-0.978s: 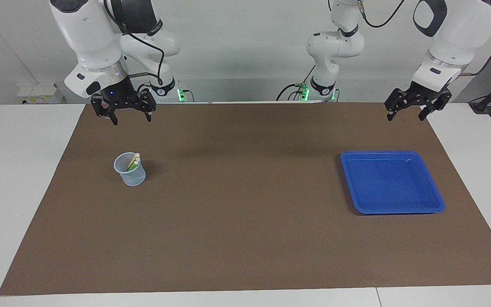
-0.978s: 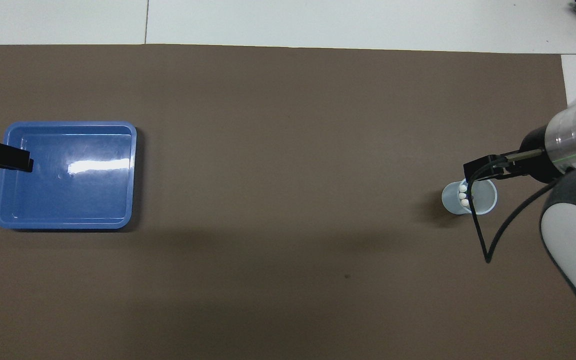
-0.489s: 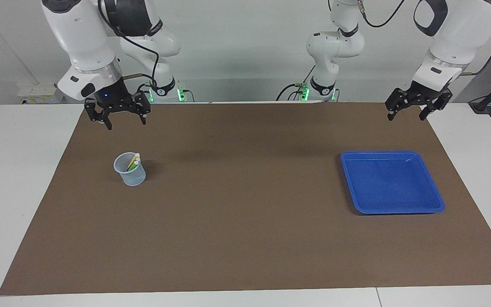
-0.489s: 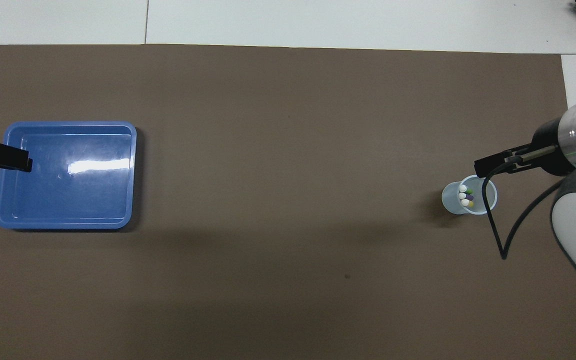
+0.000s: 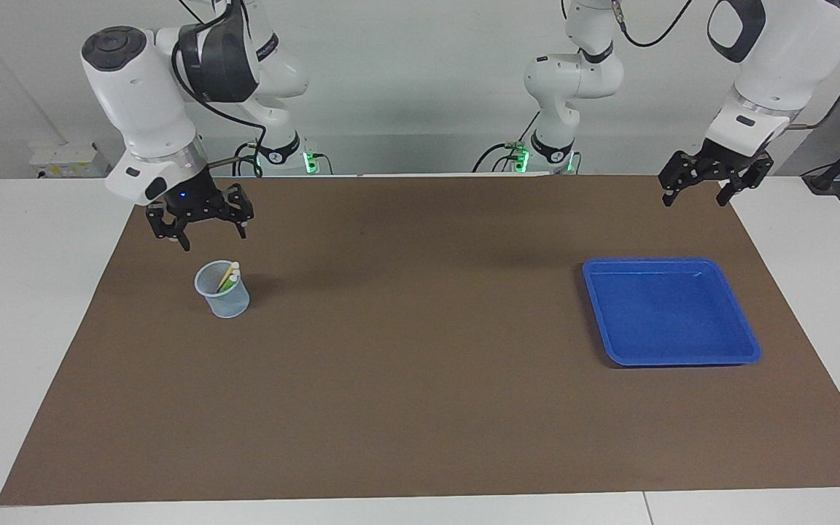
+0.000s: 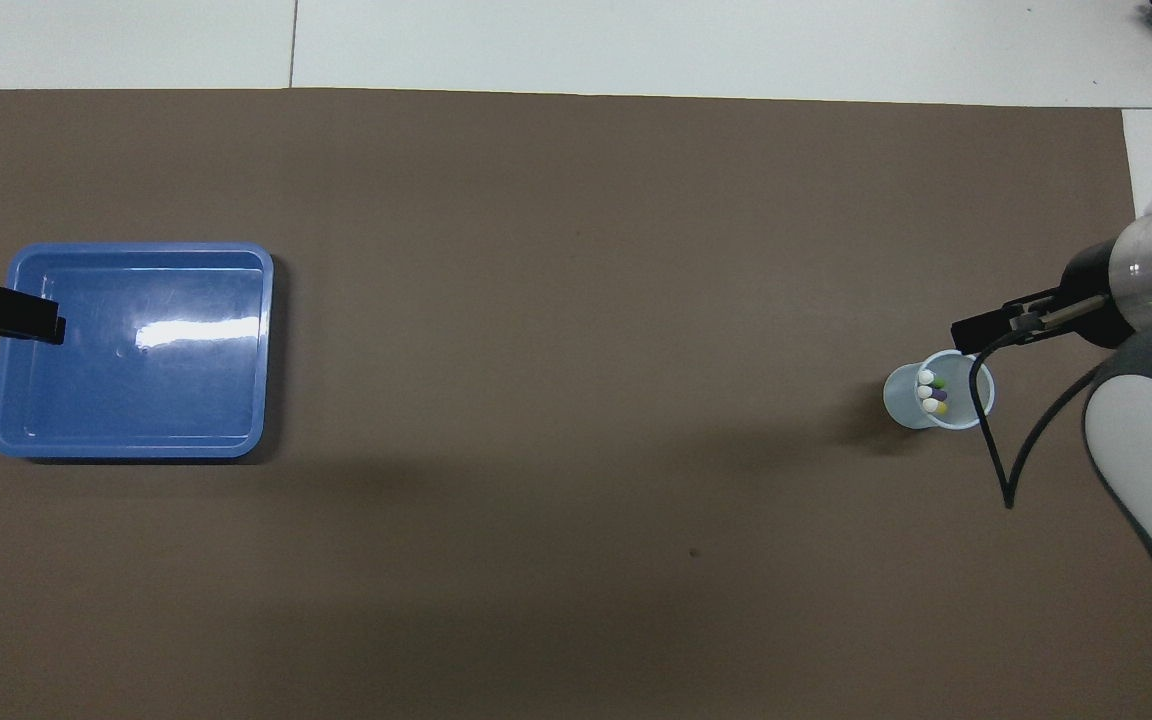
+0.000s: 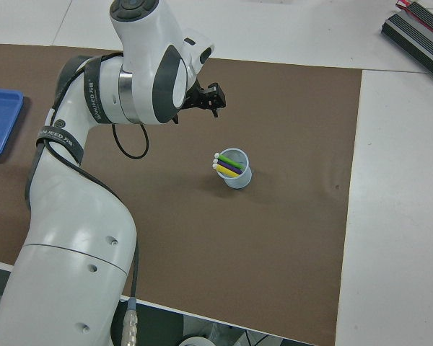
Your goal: Right arm passes pens to left for tray arrangement
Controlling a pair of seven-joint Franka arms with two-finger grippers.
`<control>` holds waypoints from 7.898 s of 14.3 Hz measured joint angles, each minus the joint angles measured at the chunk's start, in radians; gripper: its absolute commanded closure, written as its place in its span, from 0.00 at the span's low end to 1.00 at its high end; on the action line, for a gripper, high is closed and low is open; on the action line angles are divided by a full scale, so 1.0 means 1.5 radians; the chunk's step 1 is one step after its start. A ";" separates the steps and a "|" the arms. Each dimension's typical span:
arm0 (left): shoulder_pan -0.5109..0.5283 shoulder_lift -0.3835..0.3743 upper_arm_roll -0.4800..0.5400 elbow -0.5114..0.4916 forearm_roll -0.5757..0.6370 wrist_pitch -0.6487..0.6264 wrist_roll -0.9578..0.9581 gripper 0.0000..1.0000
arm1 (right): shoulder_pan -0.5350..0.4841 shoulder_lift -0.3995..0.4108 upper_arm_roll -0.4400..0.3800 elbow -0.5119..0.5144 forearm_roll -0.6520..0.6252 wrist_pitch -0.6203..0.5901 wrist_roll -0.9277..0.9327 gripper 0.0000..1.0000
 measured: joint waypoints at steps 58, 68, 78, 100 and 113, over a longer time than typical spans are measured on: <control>-0.241 -0.128 0.006 -0.372 -0.365 0.474 -0.600 0.00 | -0.002 0.040 0.061 0.131 0.222 -0.084 0.213 1.00; -0.250 -0.130 -0.016 -0.372 -0.485 0.531 -0.797 0.00 | 0.154 0.035 0.065 0.041 0.389 0.220 0.499 1.00; -0.376 -0.116 -0.028 -0.387 -0.495 0.727 -1.032 0.01 | 0.228 0.017 0.064 -0.025 0.426 0.378 0.593 1.00; -0.411 -0.003 -0.029 -0.340 -0.553 0.878 -1.063 0.49 | 0.227 0.017 0.063 -0.027 0.442 0.378 0.593 1.00; -0.411 0.002 -0.026 -0.332 -0.556 0.882 -1.080 1.00 | 0.228 0.015 0.064 -0.033 0.443 0.377 0.593 1.00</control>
